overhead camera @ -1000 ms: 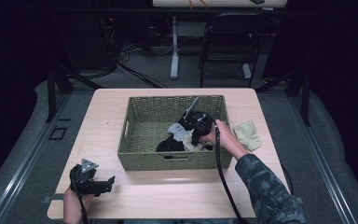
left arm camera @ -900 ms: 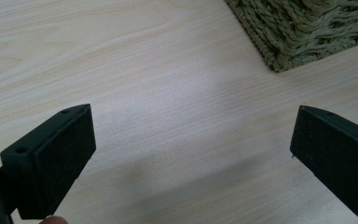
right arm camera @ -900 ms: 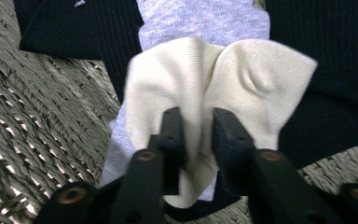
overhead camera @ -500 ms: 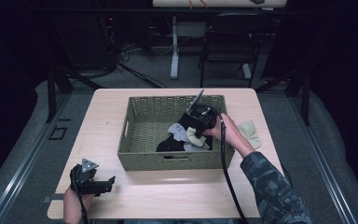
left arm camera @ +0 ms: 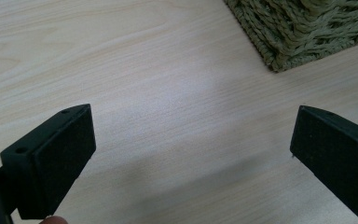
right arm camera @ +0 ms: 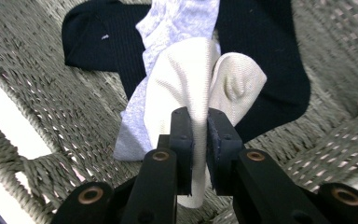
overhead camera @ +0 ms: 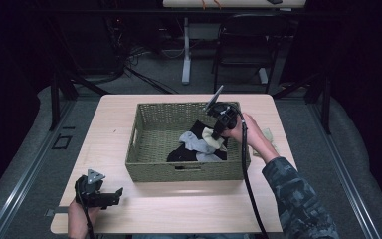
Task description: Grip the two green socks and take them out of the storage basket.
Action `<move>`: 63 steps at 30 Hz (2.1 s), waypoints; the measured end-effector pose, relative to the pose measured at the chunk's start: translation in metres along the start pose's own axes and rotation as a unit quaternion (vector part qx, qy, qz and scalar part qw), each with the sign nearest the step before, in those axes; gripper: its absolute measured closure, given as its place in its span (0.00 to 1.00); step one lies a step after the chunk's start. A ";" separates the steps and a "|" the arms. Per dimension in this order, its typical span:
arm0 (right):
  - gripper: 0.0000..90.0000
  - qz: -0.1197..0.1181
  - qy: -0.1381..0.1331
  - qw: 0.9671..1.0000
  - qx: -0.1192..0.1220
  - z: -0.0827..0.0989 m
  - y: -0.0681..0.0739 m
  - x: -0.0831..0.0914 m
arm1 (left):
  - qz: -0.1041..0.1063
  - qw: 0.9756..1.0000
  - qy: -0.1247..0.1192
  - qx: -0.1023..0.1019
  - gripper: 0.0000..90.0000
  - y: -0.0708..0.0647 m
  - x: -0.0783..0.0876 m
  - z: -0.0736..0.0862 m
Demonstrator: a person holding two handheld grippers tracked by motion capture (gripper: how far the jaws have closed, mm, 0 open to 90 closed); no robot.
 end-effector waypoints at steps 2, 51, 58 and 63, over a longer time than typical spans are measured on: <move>0.91 0.002 -0.008 1.000 -0.004 -0.001 -0.001 0.007 | 0.000 1.000 0.000 0.000 0.00 0.000 0.000 0.000; 0.91 0.065 -0.092 0.993 -0.020 0.020 -0.010 0.131 | 0.000 1.000 -0.004 -0.003 0.00 -0.003 0.002 0.000; 0.91 0.076 -0.092 0.992 -0.049 0.044 -0.027 0.136 | 0.001 1.000 -0.003 -0.005 0.00 -0.003 0.002 0.000; 0.91 0.084 -0.083 0.991 -0.068 0.062 -0.040 0.135 | 0.000 1.000 0.000 -0.005 0.00 -0.003 0.003 0.000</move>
Point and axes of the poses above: each handheld gripper's, and its own axes: x roughly backward along the jaws, z roughly out of its underside, y roughly to its left, the point moved 1 cm from there along -x, roughly forward along the jaws, and after that the axes turned 6 degrees about x, right-handed, at the moved point
